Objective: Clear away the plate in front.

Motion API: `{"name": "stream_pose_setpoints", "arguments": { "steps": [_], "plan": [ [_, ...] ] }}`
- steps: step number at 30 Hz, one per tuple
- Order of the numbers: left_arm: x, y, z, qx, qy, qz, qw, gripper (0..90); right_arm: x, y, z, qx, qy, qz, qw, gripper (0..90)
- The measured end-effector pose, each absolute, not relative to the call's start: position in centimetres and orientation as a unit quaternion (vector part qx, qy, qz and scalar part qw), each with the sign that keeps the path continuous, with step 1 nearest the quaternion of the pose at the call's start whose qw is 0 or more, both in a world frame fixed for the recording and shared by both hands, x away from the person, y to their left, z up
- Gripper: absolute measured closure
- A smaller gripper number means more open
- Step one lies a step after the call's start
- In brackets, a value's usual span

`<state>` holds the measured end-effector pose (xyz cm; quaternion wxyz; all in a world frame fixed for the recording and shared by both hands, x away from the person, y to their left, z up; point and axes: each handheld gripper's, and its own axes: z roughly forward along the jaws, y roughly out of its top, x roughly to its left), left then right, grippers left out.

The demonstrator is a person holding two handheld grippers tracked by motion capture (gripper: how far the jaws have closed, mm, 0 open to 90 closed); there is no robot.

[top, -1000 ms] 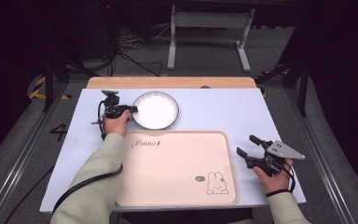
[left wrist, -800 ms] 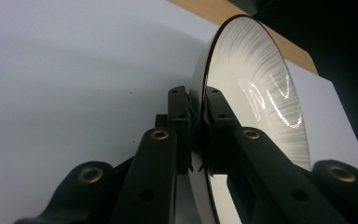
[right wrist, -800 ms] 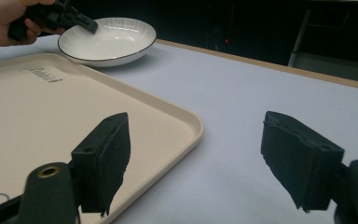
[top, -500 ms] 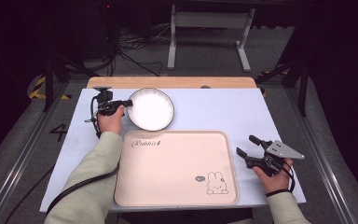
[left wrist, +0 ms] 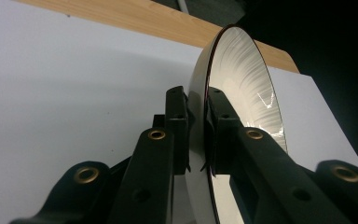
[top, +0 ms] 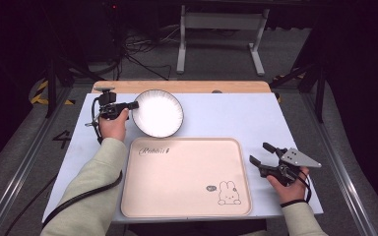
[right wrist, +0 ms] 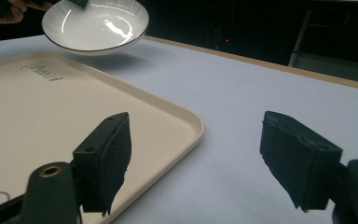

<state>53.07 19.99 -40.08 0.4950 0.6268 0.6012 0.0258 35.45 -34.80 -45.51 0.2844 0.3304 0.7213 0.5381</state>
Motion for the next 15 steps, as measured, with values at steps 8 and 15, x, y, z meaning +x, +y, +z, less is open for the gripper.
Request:
{"name": "stream_pose_setpoints", "arguments": {
  "steps": [8,15],
  "plan": [
    [52.0,19.6,-38.2,0.644,0.575,0.045,0.504,81.8,35.5,-34.8,-45.5,0.330,0.721,0.539,0.284,25.7],
    [51.1,19.0,-36.8,0.655,0.551,0.044,0.514,81.8,35.4,-34.8,-45.5,0.330,0.721,0.539,0.284,25.9]
  ]
}}
